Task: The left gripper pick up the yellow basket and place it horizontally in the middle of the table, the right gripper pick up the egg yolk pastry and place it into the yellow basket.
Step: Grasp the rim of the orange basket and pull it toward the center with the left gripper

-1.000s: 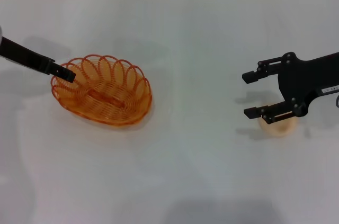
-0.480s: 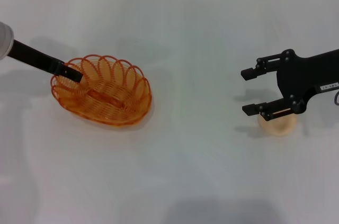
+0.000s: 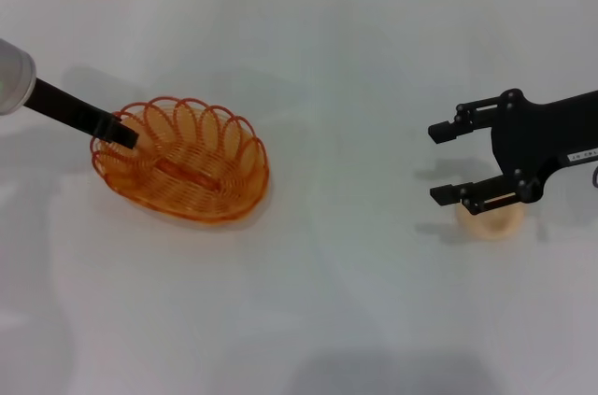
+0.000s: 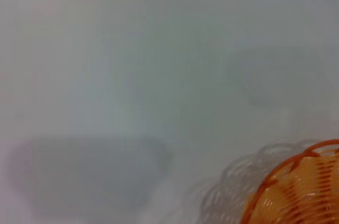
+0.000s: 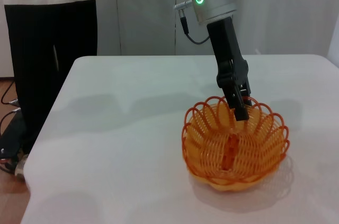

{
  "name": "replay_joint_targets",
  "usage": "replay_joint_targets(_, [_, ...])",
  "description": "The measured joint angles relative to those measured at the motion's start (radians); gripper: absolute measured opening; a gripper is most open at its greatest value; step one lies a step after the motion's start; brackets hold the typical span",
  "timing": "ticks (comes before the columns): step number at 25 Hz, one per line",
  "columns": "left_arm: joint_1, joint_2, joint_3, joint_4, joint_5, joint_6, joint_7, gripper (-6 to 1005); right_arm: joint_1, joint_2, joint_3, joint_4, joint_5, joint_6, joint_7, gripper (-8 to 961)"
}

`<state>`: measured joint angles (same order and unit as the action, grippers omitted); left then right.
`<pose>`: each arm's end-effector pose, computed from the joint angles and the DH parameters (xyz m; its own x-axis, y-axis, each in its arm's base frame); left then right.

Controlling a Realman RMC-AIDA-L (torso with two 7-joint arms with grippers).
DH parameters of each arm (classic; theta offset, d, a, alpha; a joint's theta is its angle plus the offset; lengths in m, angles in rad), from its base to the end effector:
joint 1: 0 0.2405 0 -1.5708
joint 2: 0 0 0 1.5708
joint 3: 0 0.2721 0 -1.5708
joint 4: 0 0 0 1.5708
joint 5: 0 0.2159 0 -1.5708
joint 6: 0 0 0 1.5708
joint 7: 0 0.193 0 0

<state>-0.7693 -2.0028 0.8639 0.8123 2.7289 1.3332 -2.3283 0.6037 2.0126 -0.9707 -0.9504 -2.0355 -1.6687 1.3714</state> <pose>-0.3011 0.4353 -0.0107 0.5798 0.8147 -0.0093 0.7045 -0.5071 -0.4966 0.2052 0.3698 -0.0266 0.9745 0.0276 -0.2228 0.0009 -0.9929 -0.1191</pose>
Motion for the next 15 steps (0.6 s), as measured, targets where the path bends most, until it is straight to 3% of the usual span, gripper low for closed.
replay_joint_targets(7, [-0.001,-0.004,0.0,-0.001,-0.003,0.007,0.002,402,-0.002,0.0,0.003,0.001,0.0,0.0,-0.001,713])
replay_joint_targets(9, [0.0,-0.006,0.0,0.001,-0.005,0.011,0.002,163,-0.003,0.0,0.005,0.002,0.0,0.0,-0.003,712])
replay_joint_targets(15, [0.024,-0.017,-0.007,0.054,-0.083,0.099,-0.002,96,-0.006,0.0,0.008,0.001,0.0,0.0,-0.004,711])
